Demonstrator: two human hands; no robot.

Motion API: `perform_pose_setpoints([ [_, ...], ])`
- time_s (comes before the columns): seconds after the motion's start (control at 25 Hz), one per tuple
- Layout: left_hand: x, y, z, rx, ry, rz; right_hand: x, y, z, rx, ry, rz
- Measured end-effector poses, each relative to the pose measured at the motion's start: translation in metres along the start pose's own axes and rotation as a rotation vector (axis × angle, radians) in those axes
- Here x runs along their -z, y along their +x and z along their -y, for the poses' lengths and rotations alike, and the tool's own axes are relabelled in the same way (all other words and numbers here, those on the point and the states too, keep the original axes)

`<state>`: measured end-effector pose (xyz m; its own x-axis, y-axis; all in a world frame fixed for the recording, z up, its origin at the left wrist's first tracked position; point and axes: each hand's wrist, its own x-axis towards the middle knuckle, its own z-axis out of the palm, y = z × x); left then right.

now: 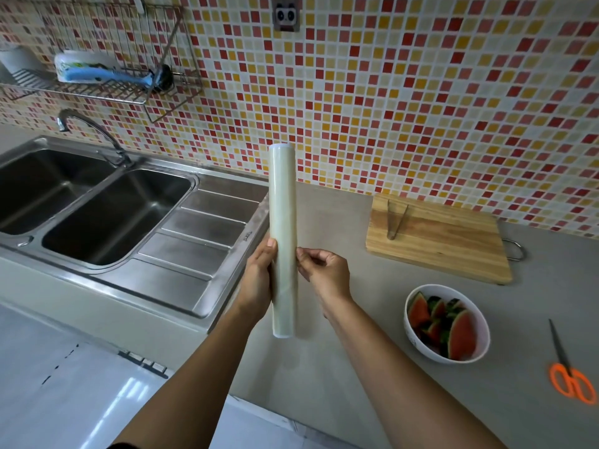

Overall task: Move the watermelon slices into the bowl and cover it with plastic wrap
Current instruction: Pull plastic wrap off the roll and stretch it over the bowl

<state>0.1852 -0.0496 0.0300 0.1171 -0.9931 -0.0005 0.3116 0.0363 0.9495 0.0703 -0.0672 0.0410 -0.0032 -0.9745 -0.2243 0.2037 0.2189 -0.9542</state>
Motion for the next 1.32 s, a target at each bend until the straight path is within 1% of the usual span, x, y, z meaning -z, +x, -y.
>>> perform_pose_setpoints([
  [0.12, -0.005, -0.007, 0.007, -0.008, -0.024, -0.019, 0.011, -0.004, 0.004, 0.090, -0.204, 0.016],
  [0.28, -0.011, -0.013, 0.009, 0.020, 0.013, -0.033, 0.022, -0.007, 0.011, 0.161, -0.514, 0.069],
  [0.36, -0.014, -0.014, 0.007, 0.025, 0.014, -0.021, 0.024, -0.008, 0.012, 0.157, -0.575, 0.120],
  [0.44, -0.017, -0.016, 0.004, 0.023, 0.015, -0.019, 0.024, -0.010, 0.013, 0.114, -0.528, 0.152],
  [0.64, -0.022, -0.018, 0.005, 0.006, 0.079, -0.046, 0.029, -0.015, 0.010, 0.060, -0.384, 0.115],
  [0.8, -0.024, -0.018, 0.001, -0.035, 0.152, -0.056, 0.030, -0.016, 0.014, 0.008, -0.116, 0.134],
  [0.84, -0.025, -0.018, -0.001, -0.038, 0.154, -0.050, 0.031, -0.016, 0.017, 0.010, -0.091, 0.143],
  [1.0, -0.029, -0.016, -0.008, 0.000, 0.173, -0.010, 0.030, -0.016, 0.022, 0.074, -0.191, 0.197],
  [1.16, -0.031, -0.018, -0.007, -0.051, 0.234, -0.030, 0.026, -0.016, 0.025, 0.050, -0.035, 0.186],
  [1.24, -0.030, -0.020, -0.007, -0.071, 0.242, -0.025, 0.027, -0.015, 0.030, -0.012, 0.039, 0.191],
  [1.32, -0.029, -0.020, -0.008, -0.067, 0.230, -0.014, 0.030, -0.014, 0.035, -0.092, 0.105, 0.232],
])
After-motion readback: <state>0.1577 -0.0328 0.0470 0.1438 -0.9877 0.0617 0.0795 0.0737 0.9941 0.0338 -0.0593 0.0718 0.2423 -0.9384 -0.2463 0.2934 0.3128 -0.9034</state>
